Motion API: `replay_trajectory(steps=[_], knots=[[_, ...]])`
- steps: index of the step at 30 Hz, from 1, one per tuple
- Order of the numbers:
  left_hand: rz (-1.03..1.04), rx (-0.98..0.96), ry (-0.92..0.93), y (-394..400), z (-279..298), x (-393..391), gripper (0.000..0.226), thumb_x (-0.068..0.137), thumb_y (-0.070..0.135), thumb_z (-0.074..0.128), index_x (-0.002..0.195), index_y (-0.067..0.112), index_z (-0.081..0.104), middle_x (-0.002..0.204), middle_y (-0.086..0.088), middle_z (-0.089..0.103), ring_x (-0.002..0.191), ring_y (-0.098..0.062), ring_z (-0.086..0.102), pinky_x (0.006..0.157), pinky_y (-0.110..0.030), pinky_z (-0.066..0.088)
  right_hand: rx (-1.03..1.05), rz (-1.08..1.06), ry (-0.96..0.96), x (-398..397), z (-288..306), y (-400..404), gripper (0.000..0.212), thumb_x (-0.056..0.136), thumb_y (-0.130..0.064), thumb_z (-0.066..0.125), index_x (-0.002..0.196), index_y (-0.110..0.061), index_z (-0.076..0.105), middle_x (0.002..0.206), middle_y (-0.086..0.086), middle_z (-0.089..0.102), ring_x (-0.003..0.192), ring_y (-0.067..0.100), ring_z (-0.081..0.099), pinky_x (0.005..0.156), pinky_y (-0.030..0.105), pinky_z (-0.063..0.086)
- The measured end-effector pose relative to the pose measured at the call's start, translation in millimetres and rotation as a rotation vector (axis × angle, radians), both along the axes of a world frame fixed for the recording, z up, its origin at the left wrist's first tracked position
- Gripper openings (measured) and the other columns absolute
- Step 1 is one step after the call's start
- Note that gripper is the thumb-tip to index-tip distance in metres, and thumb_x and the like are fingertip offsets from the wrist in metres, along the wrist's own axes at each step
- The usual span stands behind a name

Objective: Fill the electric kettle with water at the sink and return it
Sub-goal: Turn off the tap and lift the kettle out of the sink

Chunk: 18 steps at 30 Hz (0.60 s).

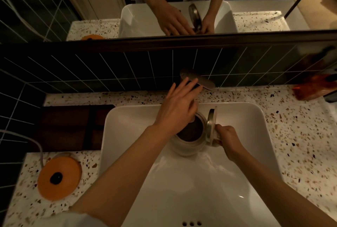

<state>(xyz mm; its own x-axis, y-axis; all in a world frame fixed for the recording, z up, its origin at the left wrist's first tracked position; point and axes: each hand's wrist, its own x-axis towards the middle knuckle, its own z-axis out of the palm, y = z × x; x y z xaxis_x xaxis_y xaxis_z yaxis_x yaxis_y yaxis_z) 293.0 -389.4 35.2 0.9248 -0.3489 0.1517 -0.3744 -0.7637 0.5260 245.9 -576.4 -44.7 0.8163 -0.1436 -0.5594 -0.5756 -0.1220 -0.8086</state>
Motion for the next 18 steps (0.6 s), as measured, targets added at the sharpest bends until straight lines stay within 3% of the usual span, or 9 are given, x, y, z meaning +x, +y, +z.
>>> replay_trajectory(steps=[3,5,8,11,14,15,18], knots=[[0.312,-0.379,0.164,15.1,-8.8,-14.0,0.051,0.097,0.015,0.052,0.146,0.023,0.039,0.157,0.004,0.031,0.147,-0.010,0.017,0.119,-0.031,0.015,0.014,-0.016,-0.003,0.3,1.5,1.2,0.044,0.092,-0.015,0.048,0.048,-0.008,0.052,0.050,0.009,0.049,0.051,0.020,0.049,0.057,0.029,0.042],[0.567,-0.628,0.289,25.4,-18.7,-27.5,0.051,0.096,0.015,0.054,0.145,0.023,0.040,0.153,0.004,0.038,0.142,-0.010,0.029,0.116,-0.028,0.024,0.015,-0.021,-0.011,-0.5,1.3,1.7,0.045,0.091,-0.014,0.048,0.046,-0.010,0.049,0.045,0.004,0.046,0.051,0.021,0.046,0.058,0.030,0.040],[0.844,-0.818,0.554,31.7,-38.0,-47.7,0.050,0.096,0.023,0.054,0.144,0.019,0.041,0.149,0.000,0.044,0.137,-0.016,0.040,0.110,-0.030,0.032,0.016,-0.021,-0.010,0.1,-2.4,-1.7,0.044,0.090,-0.014,0.049,0.046,-0.012,0.044,0.042,0.002,0.043,0.051,0.021,0.045,0.061,0.032,0.039],[0.915,-0.973,0.835,26.7,-51.5,-63.0,0.048,0.096,0.035,0.053,0.141,0.019,0.046,0.143,0.003,0.049,0.128,-0.013,0.045,0.103,-0.028,0.033,0.021,0.007,-0.019,-0.4,-0.5,-1.4,0.037,0.087,-0.022,0.051,0.054,-0.004,0.051,0.055,0.016,0.048,0.061,0.030,0.050,0.068,0.042,0.045],[0.891,-1.192,0.937,17.1,-54.0,-69.2,0.025,0.098,0.034,0.049,0.111,0.020,0.065,0.099,0.015,0.070,0.090,0.005,0.061,0.082,-0.017,0.043,0.032,0.006,-0.024,-1.2,0.0,-1.0,0.035,0.088,-0.020,0.050,0.059,-0.002,0.053,0.057,0.018,0.050,0.059,0.028,0.055,0.064,0.033,0.048],[0.868,-1.237,0.938,14.0,-55.5,-70.8,0.022,0.098,0.031,0.049,0.103,0.018,0.067,0.089,0.014,0.072,0.083,0.003,0.064,0.075,-0.017,0.044,0.041,0.006,-0.027,-1.8,0.5,-0.4,0.036,0.090,-0.017,0.049,0.058,0.000,0.053,0.055,0.015,0.053,0.056,0.023,0.056,0.061,0.028,0.049],[0.849,-1.291,0.865,7.7,-62.4,-76.6,0.016,0.092,0.025,0.057,0.099,0.012,0.064,0.091,-0.005,0.068,0.094,-0.020,0.061,0.078,-0.026,0.044,0.087,0.022,-0.024,-5.8,2.4,1.2,0.039,0.091,-0.014,0.049,0.057,0.002,0.059,0.056,0.010,0.063,0.060,0.023,0.063,0.057,0.026,0.052]])
